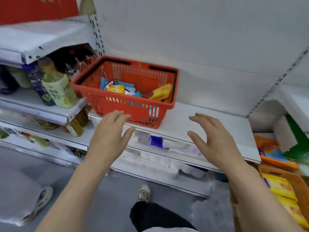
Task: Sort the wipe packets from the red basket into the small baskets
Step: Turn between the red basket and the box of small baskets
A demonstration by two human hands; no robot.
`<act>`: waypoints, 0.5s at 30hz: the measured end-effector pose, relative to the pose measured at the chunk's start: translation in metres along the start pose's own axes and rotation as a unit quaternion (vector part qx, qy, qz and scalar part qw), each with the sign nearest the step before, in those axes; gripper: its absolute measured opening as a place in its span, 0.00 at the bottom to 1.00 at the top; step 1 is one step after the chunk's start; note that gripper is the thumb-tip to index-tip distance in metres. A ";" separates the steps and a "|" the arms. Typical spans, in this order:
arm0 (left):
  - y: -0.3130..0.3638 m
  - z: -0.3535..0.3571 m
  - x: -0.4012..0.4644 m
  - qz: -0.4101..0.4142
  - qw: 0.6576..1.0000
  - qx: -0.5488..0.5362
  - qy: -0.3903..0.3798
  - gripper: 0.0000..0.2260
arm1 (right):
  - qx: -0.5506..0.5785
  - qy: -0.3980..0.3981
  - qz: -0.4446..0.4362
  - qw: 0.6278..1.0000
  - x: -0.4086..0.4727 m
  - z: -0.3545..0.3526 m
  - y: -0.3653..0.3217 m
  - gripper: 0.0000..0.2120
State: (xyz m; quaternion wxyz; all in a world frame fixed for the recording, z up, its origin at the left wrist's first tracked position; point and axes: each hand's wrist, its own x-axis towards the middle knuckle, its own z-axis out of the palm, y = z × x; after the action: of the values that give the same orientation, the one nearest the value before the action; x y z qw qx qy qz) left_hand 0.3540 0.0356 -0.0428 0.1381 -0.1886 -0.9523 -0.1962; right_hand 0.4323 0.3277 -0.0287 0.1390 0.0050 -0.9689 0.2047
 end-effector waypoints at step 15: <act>-0.156 0.034 0.235 -0.023 0.990 -0.079 -0.111 0.18 | -0.055 -0.147 0.064 0.986 0.291 0.108 -0.043 0.20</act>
State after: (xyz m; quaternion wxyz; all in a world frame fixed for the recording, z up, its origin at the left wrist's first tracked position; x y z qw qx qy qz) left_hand 0.0734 -0.0112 -0.0442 0.0115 -0.1972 -0.9474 -0.2518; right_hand 0.1262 0.2591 -0.0273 -0.0185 -0.0344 -0.9868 0.1569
